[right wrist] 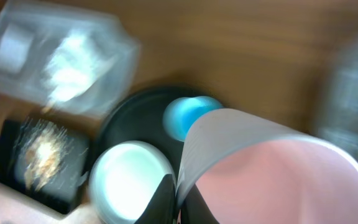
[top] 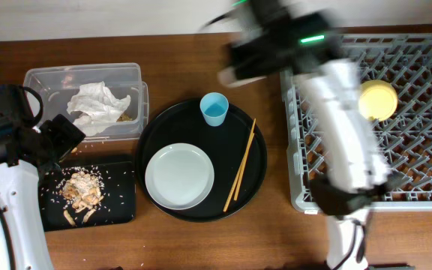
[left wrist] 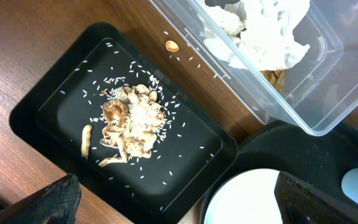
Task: Sort waste into correct bins and load items into the dishwasher rack
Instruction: 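Carry the pink cup right over the rack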
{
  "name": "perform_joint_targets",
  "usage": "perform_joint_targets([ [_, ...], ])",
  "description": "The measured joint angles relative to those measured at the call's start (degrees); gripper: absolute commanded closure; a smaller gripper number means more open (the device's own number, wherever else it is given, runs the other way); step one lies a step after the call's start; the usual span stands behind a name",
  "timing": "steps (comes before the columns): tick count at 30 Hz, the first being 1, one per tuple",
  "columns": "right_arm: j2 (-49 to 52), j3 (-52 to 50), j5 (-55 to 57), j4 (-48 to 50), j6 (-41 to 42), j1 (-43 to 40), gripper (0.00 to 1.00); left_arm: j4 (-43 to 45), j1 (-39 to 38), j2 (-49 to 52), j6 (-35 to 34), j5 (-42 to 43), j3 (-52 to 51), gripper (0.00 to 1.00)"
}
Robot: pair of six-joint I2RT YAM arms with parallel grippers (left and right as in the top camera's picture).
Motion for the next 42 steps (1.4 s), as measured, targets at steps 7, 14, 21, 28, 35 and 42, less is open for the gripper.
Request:
perform_joint_targets([
  [7, -1.9, -5.0, -7.7, -3.5, -3.5, -28.9, 0.96, 0.0, 0.0, 0.0, 0.0, 0.0, 0.0, 0.01],
  [14, -8.2, -32.0, -12.9, -3.3, -10.8, -37.6, 0.96, 0.0, 0.0, 0.0, 0.0, 0.0, 0.0, 0.01],
  [21, -13.2, -47.2, -27.3, 1.7, -22.3, -44.0, 0.96, 0.0, 0.0, 0.0, 0.0, 0.0, 0.0, 0.01],
  [28, -13.2, -65.0, -48.4, 6.8, -38.0, -47.1, 0.96, 0.0, 0.0, 0.0, 0.0, 0.0, 0.0, 0.01],
  [35, -13.2, -83.8, -63.9, 21.9, -41.9, -51.8, 0.96, 0.0, 0.0, 0.0, 0.0, 0.0, 0.0, 0.01],
  [42, -13.1, -89.1, -68.6, 29.7, -37.8, -52.3, 0.96, 0.0, 0.0, 0.0, 0.0, 0.0, 0.0, 0.01],
])
